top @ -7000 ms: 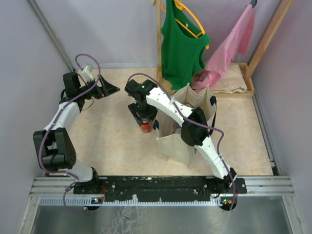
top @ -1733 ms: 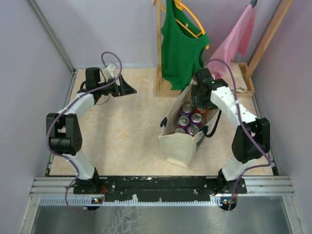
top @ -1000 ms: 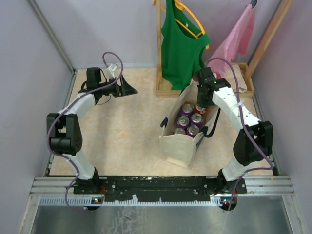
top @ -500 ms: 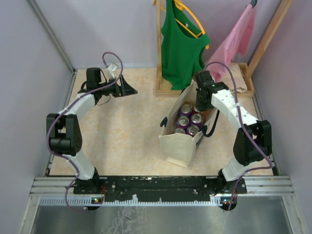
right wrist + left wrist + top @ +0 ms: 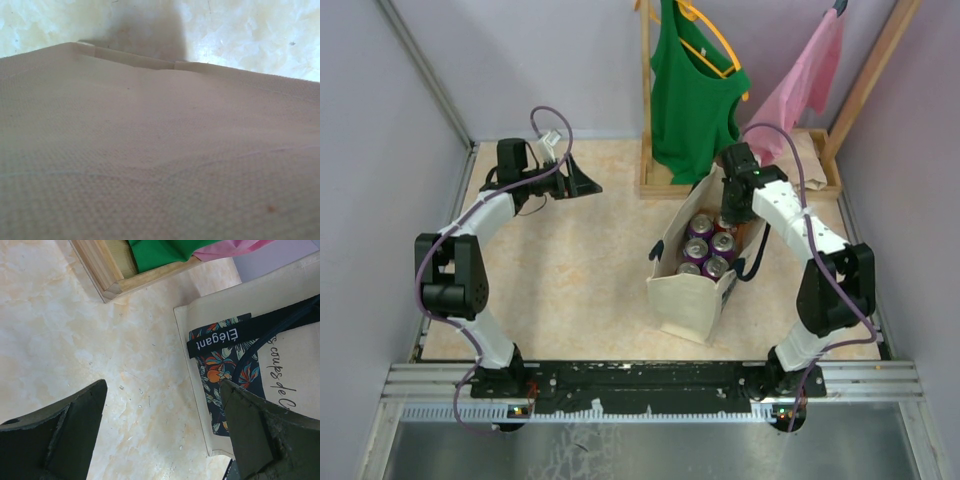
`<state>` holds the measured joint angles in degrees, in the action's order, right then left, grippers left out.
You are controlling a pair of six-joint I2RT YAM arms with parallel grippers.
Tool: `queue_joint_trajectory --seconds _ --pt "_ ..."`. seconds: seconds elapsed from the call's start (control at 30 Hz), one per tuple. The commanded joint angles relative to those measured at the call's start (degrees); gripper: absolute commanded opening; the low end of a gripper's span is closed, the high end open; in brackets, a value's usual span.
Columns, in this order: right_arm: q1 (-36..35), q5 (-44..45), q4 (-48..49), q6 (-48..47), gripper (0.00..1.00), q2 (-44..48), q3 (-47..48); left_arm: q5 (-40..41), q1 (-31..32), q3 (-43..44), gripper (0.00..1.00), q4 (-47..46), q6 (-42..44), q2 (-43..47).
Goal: Place the beverage into the canvas bag
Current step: Place the drink in the canvas bag, then reset both arms
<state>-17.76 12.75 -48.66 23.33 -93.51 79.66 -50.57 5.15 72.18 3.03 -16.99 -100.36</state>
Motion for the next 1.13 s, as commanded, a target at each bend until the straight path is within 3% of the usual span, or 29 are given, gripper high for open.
queue_joint_trajectory --seconds 0.0,0.23,0.43,0.53,0.87,1.1 --pt "0.5 3.5 2.5 0.4 0.22 2.8 3.9 -0.9 0.7 1.9 1.0 0.4 1.9 1.7" --pt "0.5 3.5 -1.0 -0.6 0.42 6.0 10.4 -1.8 2.1 4.9 1.0 1.6 4.4 2.2" --pt "0.5 -1.7 0.8 -1.5 0.76 12.9 10.1 -5.8 3.3 8.9 1.0 3.1 9.4 5.1" --pt "0.5 -3.8 2.2 -2.6 0.98 17.7 7.9 -9.8 4.9 10.7 1.0 5.7 14.2 7.1" --pt "0.5 -1.5 -1.0 -1.2 0.99 26.6 3.0 -5.0 18.5 11.6 1.0 17.1 24.1 11.2" --pt "0.5 -1.7 -1.0 -0.3 0.99 29.0 0.4 -4.7 21.8 10.9 1.0 16.0 25.6 11.7"
